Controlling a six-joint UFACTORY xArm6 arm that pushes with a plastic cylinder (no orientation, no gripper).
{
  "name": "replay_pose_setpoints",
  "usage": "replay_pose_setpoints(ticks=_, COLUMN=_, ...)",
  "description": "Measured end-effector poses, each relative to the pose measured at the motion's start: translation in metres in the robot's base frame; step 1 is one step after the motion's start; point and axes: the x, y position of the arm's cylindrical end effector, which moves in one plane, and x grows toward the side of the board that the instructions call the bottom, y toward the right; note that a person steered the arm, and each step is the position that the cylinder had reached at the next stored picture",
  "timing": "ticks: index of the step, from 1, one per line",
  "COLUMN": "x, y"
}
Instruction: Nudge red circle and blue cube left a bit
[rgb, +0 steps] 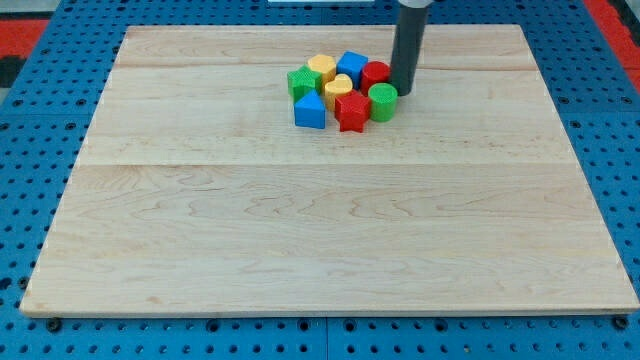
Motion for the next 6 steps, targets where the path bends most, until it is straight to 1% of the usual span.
replay_pose_setpoints(ticks=1, x=-0.008, y=-0.017)
replay_pose_setpoints(ticks=3, x=-0.026, y=-0.019)
replay_pose_setpoints(ticks=4, x=-0.04, y=0.0)
replay_pose_setpoints(ticks=5, x=-0.054, y=0.002)
replay_pose_setpoints(ticks=6, x=-0.045, y=-0.013)
